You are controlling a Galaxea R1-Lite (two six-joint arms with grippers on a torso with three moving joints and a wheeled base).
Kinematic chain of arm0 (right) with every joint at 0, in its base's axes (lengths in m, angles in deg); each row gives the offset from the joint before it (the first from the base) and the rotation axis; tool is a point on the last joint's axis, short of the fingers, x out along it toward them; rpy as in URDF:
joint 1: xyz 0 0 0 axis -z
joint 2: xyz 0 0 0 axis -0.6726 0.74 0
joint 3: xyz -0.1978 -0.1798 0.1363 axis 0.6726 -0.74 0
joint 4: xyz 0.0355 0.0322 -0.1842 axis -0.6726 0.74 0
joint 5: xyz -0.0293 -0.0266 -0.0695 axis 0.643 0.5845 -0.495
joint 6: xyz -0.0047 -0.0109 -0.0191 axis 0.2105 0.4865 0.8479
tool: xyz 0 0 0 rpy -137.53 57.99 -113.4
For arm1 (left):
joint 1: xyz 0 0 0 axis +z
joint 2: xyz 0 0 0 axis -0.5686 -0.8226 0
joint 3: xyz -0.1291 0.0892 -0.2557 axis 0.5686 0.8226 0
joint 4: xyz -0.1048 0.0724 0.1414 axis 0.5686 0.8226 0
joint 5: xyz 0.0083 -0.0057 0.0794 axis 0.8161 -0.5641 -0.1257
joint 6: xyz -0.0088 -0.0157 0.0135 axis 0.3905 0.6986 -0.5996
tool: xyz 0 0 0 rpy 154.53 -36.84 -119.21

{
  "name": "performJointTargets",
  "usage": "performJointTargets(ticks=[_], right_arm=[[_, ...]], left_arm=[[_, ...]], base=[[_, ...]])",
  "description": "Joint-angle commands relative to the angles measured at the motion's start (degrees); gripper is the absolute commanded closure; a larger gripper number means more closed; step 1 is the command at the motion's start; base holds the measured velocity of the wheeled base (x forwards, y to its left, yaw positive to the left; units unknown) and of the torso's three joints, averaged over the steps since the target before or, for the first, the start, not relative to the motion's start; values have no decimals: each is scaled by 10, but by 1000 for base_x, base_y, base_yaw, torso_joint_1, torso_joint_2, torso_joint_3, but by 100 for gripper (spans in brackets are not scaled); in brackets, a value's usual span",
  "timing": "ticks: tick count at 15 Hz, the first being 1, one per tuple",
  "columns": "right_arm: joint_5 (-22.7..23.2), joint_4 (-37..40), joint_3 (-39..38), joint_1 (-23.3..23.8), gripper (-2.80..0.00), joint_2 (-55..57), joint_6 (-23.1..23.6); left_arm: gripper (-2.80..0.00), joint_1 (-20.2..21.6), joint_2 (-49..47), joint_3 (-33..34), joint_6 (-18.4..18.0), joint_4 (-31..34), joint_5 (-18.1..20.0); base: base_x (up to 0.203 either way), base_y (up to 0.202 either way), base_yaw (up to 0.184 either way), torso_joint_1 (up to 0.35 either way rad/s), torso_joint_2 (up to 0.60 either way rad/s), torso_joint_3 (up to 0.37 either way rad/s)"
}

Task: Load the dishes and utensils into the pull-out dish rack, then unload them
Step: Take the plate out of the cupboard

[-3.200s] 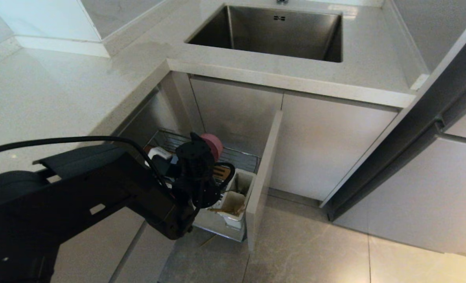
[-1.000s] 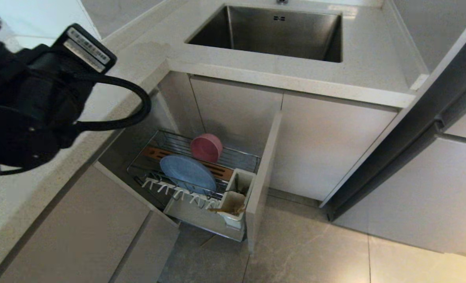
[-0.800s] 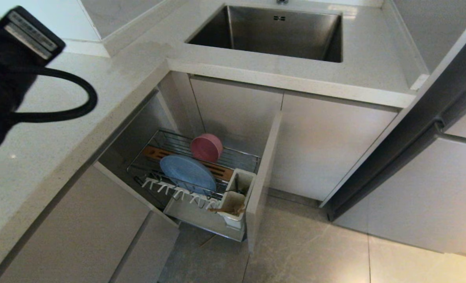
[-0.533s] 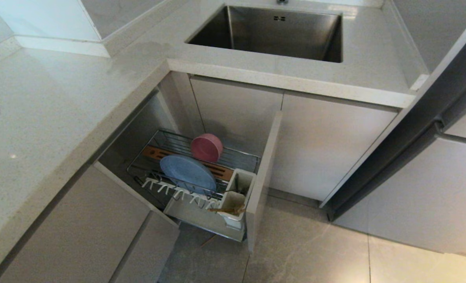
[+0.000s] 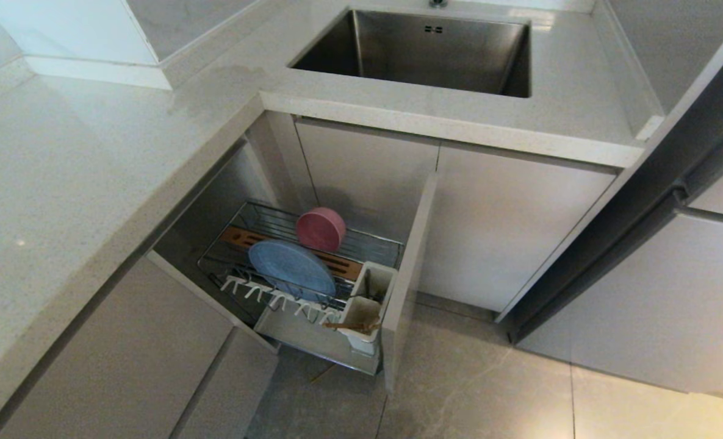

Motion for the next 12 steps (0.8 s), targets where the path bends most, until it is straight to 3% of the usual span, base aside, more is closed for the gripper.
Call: performJointTargets(ticks=[1,3,8,12], right_arm=[[0,0,-5,0,0,0,0],[0,0,-5,0,0,0,0],[0,0,-4,0,0,0,0],[0,0,-4,0,0,0,0]], left_arm=[[0,13,110,40,1,37,14],[0,32,172,102,1,87,34],[0,45,271,223,-1,129,69],[0,45,291,281,-4,155,63]], base=[[0,0,0,0,0,0],[0,0,0,0,0,0],[0,0,0,0,0,0],[0,0,0,0,0,0]])
